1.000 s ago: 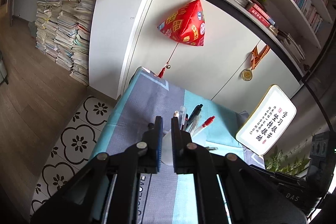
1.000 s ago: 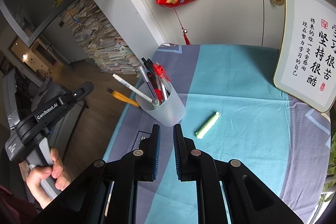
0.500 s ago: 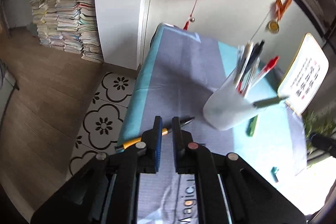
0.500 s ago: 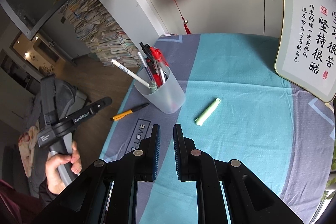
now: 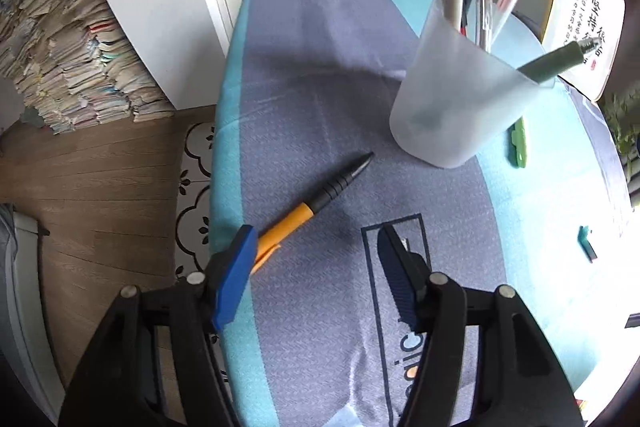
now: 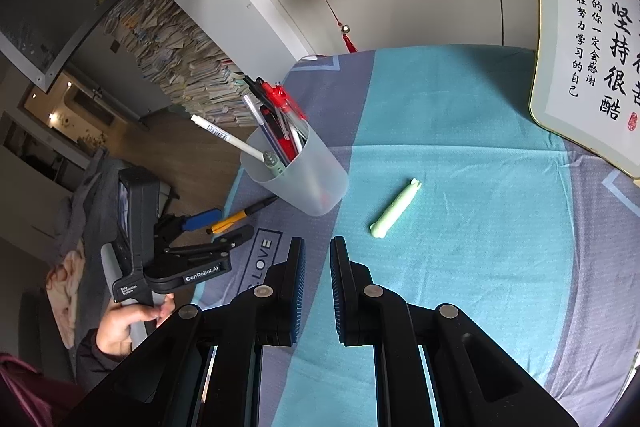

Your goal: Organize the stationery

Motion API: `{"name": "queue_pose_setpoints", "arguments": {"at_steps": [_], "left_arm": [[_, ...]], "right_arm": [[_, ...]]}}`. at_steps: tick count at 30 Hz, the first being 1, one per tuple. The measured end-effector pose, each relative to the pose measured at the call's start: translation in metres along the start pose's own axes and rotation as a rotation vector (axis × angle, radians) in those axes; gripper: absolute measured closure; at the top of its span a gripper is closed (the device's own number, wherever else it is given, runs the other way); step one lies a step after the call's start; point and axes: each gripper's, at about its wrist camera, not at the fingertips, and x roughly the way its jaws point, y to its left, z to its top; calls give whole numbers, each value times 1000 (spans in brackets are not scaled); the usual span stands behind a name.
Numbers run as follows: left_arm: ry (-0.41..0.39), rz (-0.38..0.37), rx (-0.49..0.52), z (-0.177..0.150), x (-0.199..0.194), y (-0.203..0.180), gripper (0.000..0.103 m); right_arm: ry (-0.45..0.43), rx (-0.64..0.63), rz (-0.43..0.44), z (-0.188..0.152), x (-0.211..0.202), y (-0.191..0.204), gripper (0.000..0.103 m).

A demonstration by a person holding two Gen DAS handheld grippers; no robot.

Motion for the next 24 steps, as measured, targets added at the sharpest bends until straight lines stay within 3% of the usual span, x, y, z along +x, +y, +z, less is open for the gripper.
{"name": "queue_pose_setpoints", "arguments": {"at_steps": [1, 3, 5, 6, 7, 8, 11, 15, 16, 18, 19, 22, 24], "left_arm": [[-11, 21, 24, 1, 0, 0, 58], [11, 60, 56, 1, -1, 1, 85], [44, 3, 25, 3, -1, 8, 103], [63, -27, -2, 2, 1, 12, 99], [68, -2, 0, 1, 4, 11, 99], [69, 54, 32, -2, 7, 8, 99], [55, 64, 92, -3, 2, 1, 99], [16, 96, 190, 3, -16, -7, 91], [21, 110, 213, 5, -19, -9, 84], [16, 138, 262, 8, -22, -11, 35], [5, 158, 289, 9, -21, -12, 26], [49, 162, 348, 6, -10, -9, 25], [86, 103, 333, 5, -3, -4, 37]], "right_arm": [[1, 4, 7, 0, 1, 0, 91], [9, 13, 15, 0, 3, -1, 91], [17, 19, 22, -1, 5, -2, 91], [17, 23, 26, -1, 6, -2, 91], [16, 28, 30, -1, 6, -3, 91], [16, 33, 35, -1, 6, -3, 91], [27, 38, 42, -1, 6, -5, 91], [28, 58, 49, -1, 7, -11, 91], [31, 64, 55, 0, 8, -12, 91], [37, 68, 56, 0, 10, -14, 91], [39, 69, 54, 1, 11, -14, 91], [40, 69, 54, 1, 10, -16, 91], [32, 75, 48, 3, 7, -19, 91]]}}
